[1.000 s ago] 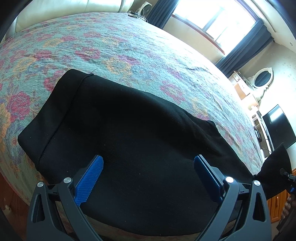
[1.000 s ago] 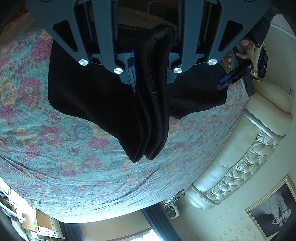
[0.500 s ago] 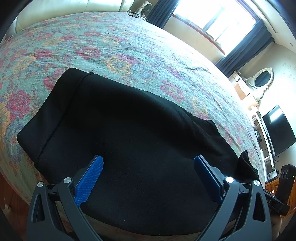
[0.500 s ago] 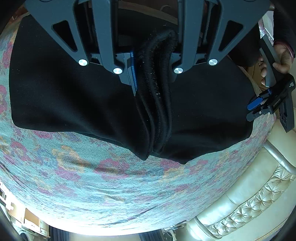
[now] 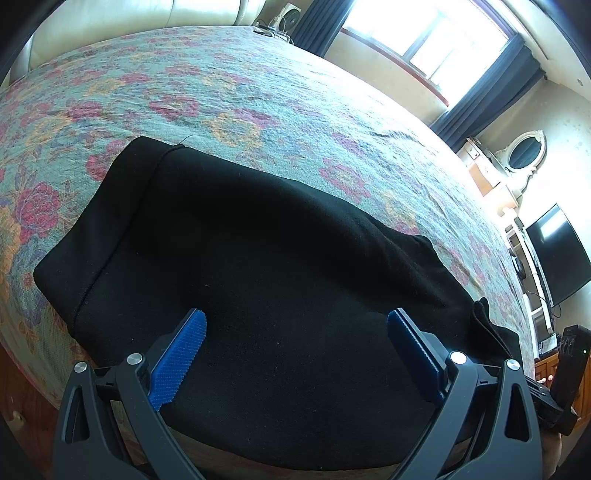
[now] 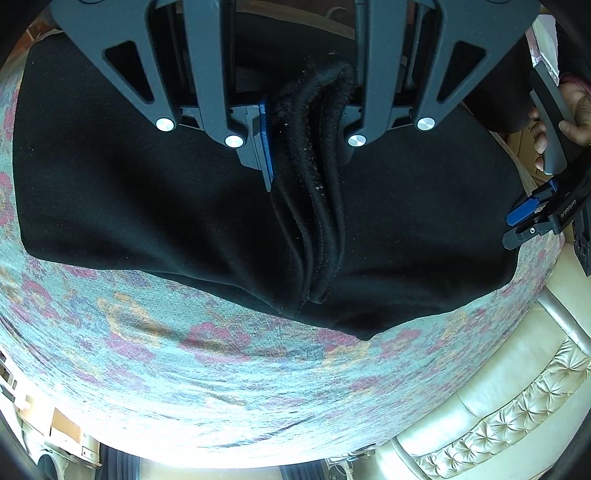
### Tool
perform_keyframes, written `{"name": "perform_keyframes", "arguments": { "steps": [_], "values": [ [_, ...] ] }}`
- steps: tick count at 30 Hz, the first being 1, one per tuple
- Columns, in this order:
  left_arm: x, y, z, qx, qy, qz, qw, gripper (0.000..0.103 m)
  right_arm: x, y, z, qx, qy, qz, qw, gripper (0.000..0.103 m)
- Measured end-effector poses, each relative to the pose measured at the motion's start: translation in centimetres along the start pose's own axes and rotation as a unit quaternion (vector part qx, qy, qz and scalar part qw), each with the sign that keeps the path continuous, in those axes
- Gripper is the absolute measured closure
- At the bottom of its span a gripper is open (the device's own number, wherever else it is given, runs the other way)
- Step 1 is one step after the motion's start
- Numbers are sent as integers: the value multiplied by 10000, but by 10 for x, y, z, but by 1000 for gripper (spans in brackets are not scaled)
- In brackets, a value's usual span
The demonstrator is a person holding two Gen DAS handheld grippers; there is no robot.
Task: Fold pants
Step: 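Lift the hem with the right gripper and fold the legs over the trousers, then open the right gripper to release the hem and reach toward the fold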
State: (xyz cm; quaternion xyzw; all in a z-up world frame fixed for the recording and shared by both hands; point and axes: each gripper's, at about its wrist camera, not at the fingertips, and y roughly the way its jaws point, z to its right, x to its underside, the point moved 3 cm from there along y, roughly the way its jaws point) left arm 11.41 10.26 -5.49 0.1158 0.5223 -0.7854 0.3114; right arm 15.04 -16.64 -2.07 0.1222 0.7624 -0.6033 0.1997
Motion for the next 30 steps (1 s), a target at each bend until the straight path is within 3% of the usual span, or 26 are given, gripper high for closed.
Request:
{"name": "perform_keyframes", "arguments": {
  "steps": [7,13,18,26,30],
  "values": [
    [0,0,0,-9,14,6,10000,6,2,5,-6,57,-48,-2,10000,79],
    [0,0,0,-14,30,9,10000,6,3,7,-12,29,-69,9,10000,70],
    [1,-1,0,10,14,15,10000,6,5,9,-19,-145,-47,25,9999,54],
    [2,-1,0,14,10,24,10000,6,10,13,-37,-326,-160,25,9993,41],
    [2,-1,0,39,12,14,10000,6,10,3,-37,-634,-88,183,9978,42]
  ]
}}
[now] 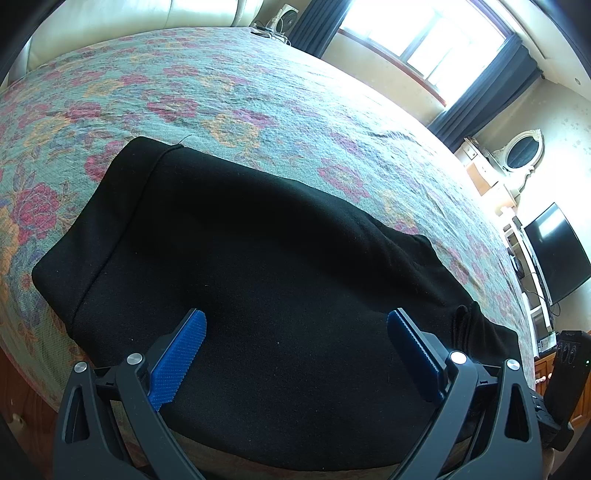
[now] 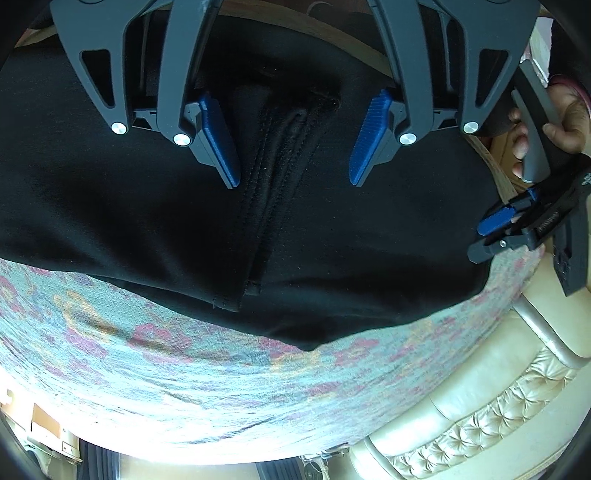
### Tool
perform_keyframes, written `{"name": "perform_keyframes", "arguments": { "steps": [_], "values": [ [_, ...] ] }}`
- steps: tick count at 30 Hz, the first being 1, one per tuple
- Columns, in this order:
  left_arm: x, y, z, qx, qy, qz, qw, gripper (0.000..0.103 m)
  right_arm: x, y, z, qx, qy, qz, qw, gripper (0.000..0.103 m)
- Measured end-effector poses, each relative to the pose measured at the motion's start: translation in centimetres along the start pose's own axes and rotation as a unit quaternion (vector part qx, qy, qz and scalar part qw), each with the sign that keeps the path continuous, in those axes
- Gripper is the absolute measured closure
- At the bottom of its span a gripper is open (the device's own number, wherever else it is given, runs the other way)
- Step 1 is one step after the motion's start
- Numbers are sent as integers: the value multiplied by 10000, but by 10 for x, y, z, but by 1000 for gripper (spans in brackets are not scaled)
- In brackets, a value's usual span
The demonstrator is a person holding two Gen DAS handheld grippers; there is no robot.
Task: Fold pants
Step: 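Open the right gripper to release the hem and reach toward the fold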
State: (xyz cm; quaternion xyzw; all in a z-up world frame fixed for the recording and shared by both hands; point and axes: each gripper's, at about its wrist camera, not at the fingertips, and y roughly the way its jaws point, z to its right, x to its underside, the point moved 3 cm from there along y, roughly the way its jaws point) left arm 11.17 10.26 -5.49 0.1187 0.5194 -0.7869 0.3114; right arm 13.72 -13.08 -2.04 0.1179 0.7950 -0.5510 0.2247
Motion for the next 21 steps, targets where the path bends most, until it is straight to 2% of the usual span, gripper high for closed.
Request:
{"name": "perform_keyframes", "arguments": {
  "steps": [2,6,11,14,15,16,18,20,21],
  "values": [
    [0,0,-1,20,-24,-1,10000,6,-2,-18,7,-221,162,183,9995,43],
    [-2,-1,-2,76,-105,8,9999,6,-7,-68,41,-145,384,662,9970,43],
    [-2,0,-2,104,-125,9,9999,6,10,-120,137,281,1363,995,9853,43],
    [-1,0,-2,79,-89,23,9999,6,43,-141,205,499,2312,1121,9651,43],
    [0,0,-2,67,-72,30,9999,6,57,-143,224,374,2680,1103,9564,43],
    [0,0,-1,54,-56,35,10000,6,70,-141,239,45,3037,1065,9468,43],
    [1,0,0,28,-29,45,10000,6,91,-128,258,-874,3771,1048,9161,43],
    [1,0,0,17,3,41,10000,6,102,-111,262,-1621,4160,947,8898,43],
    [1,0,1,20,7,36,10000,6,104,-103,261,-1780,4241,852,8839,43]
  ]
}}
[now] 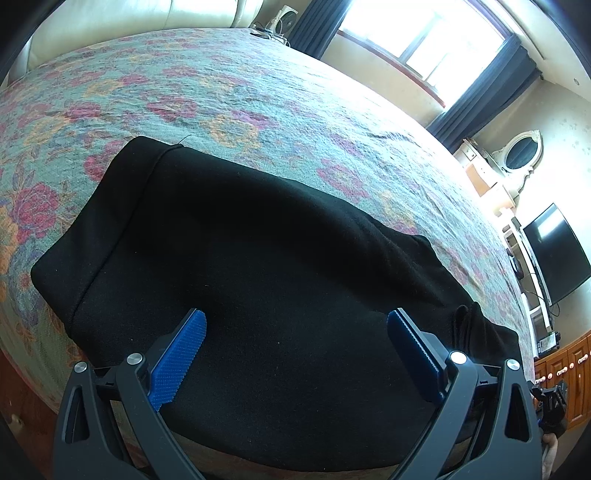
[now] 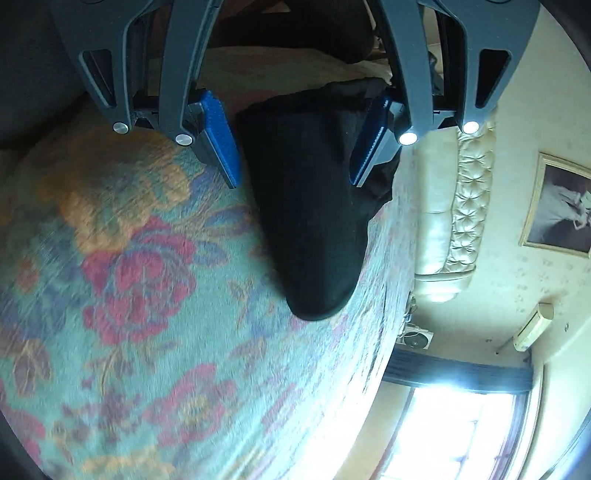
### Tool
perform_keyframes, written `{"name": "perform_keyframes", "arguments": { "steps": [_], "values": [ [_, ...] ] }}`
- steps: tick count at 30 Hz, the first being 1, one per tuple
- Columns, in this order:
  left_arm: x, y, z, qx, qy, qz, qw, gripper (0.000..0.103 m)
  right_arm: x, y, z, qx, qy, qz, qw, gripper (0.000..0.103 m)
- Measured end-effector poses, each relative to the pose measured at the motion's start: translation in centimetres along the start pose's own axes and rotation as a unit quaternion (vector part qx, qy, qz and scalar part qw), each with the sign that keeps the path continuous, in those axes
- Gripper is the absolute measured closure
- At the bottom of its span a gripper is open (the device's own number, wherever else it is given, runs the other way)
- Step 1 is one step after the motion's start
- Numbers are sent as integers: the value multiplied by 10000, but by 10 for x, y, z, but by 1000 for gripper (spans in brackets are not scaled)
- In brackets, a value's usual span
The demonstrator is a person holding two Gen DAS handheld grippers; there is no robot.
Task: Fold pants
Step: 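Open the right gripper to release the hem and reach toward the fold, then grasp the edge of the black trouser bundle with the left gripper and lift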
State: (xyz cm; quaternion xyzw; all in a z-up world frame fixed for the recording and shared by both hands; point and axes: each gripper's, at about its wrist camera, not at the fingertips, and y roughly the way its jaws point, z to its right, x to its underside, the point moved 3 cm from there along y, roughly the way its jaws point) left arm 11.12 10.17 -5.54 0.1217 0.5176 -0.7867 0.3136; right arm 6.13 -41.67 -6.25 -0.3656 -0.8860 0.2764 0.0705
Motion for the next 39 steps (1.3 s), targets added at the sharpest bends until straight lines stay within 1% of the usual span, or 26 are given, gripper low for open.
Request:
{"name": "perform_keyframes", "arguments": {
  "steps": [2,3,4,6,7,8,9,11,13,14,15,16,17,18,20,21,22,23,26,28,30,32,34,35,37,39],
  "values": [
    [0,-1,-1,29,-39,-4,10000,6,4,8,2,4,-16,-113,9999,44],
    [0,-1,-2,46,-69,-2,10000,6,5,8,1,103,-104,-79,9999,52],
    [0,-1,-2,56,-93,2,9999,6,5,8,0,227,-188,-72,9995,56],
    [0,-1,-2,52,-88,7,9999,6,7,8,-2,491,-447,-83,9978,72],
    [0,-1,-2,45,-67,6,10000,6,7,9,-3,679,-605,-69,9958,75],
    [0,-1,-2,44,-50,7,10000,6,7,9,-4,866,-784,-44,9931,78],
    [0,0,-2,42,-42,9,10000,6,7,11,-5,1001,-961,-28,9903,79],
    [0,0,-2,51,-38,7,10000,6,9,14,-6,1070,-1097,-19,9882,79],
    [-1,-1,-3,91,-75,7,9999,6,9,14,-5,960,-990,-16,9904,77],
    [-1,-2,-4,127,-98,7,9999,6,8,13,-4,876,-928,-16,9918,74],
    [-1,-4,-5,156,-125,-12,9998,6,8,9,-5,838,-886,34,9925,66],
    [-2,-7,-7,175,-167,-28,9997,6,8,3,-7,877,-897,151,9920,62],
    [-3,-12,-10,212,-234,9,9995,6,7,-5,-12,1066,-1001,334,9887,55],
    [-5,-19,-14,268,-299,94,9991,6,6,-13,-19,1387,-1199,557,9815,50],
    [-11,-35,-24,292,-356,308,9985,6,7,-29,-41,2044,-1724,1013,9582,47],
    [-15,-42,-32,246,-372,414,9981,6,9,-33,-53,2192,-1953,1175,9487,40],
    [-18,-49,-41,175,-404,508,9977,6,12,-35,-65,2187,-2131,1240,9441,38],
    [-22,-54,-50,97,-461,583,9972,6,16,-32,-77,2097,-2290,1202,9429,36],
    [-27,-63,-89,-160,-896,709,9933,6,32,-9,-104,1857,-2706,839,9409,32],
    [-26,-64,-111,-139,-1238,696,9898,6,51,23,-125,1642,-2929,420,9410,31],
    [-23,-63,-129,-105,-1519,621,9864,6,78,61,-146,1384,-3117,-73,9400,31],
    [-19,-60,-143,-41,-1734,601,9830,6,105,99,-169,1212,-3430,-597,9296,31],
    [-14,-54,-153,152,-1949,500,9794,6,137,133,-193,990,-3693,-1103,9174,31],
    [-12,-52,-156,245,-2032,480,9777,6,151,148,-203,962,-3785,-1305,9113,31],
    [-8,-53,-159,386,-2109,548,9752,6,179,172,-221,959,-4008,-1574,8975,31],
    [-6,-56,-163,585,-2277,606,9701,6,204,186,-238,865,-4253,-1756,8837,31]
  ]
}}
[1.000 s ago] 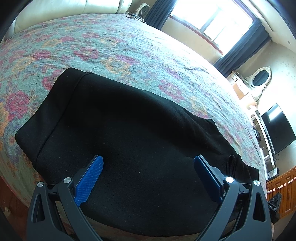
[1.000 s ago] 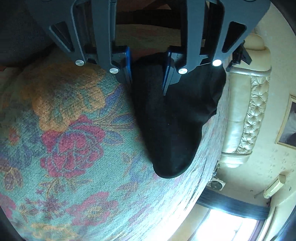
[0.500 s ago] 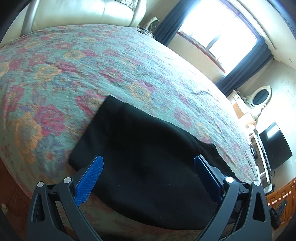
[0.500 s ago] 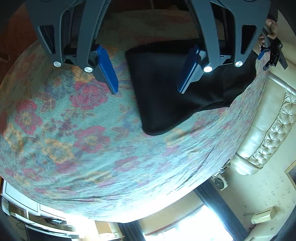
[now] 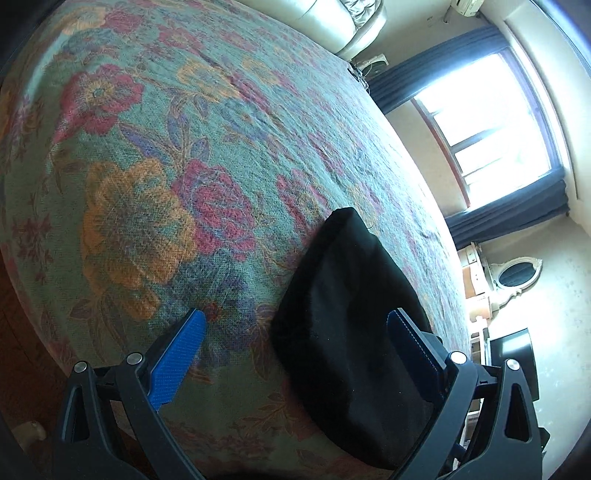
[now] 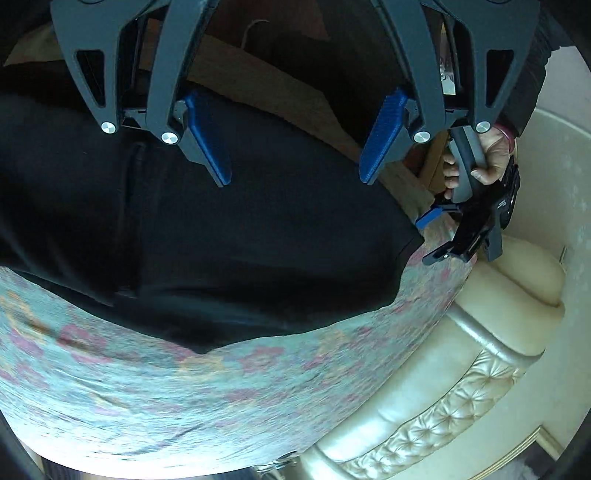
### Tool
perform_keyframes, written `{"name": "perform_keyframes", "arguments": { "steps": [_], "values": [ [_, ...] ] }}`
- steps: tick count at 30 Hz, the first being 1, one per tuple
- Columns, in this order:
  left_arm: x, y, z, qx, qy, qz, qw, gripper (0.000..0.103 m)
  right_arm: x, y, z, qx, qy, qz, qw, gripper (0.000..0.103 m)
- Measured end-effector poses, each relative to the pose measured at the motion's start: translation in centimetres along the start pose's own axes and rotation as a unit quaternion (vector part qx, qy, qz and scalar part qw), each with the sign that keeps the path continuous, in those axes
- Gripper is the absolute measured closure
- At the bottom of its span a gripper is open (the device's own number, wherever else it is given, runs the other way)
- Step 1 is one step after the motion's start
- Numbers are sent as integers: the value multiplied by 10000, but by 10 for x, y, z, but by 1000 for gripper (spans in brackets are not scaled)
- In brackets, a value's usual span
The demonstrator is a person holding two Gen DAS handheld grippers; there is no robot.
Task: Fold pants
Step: 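Grasp the edge of the black trouser bundle with the left gripper and lift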
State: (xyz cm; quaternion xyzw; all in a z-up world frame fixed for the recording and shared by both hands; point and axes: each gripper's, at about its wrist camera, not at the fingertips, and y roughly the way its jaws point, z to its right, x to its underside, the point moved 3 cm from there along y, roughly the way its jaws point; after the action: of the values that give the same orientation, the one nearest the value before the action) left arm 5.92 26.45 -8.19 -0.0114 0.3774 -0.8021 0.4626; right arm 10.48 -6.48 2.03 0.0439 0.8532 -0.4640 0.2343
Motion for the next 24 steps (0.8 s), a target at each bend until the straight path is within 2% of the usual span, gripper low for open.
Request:
{"name": "perform_keyframes", "arguments": {
  "steps": [4,6,9,13,17,21,24],
  "values": [
    [7,-2,-2,524,-342,-271,9977,6,6,15,-28,-140,-241,-123,9995,25],
    [11,-2,-3,604,-409,-333,9968,6,12,19,-27,-153,-167,-203,9995,25],
    [13,-3,-1,819,-785,-386,9928,6,17,26,-13,-99,16,-293,9995,25],
    [13,0,9,658,-469,-380,9960,6,24,35,5,-103,297,-410,9987,25],
    [13,5,19,668,-308,-393,9965,6,31,36,12,-187,375,-388,9984,25],
    [8,19,23,820,-586,-418,9940,6,33,32,17,-240,412,-359,9982,25],
    [6,27,22,733,-740,-379,9938,8,35,27,20,-280,430,-351,9981,25]
  ]
}}
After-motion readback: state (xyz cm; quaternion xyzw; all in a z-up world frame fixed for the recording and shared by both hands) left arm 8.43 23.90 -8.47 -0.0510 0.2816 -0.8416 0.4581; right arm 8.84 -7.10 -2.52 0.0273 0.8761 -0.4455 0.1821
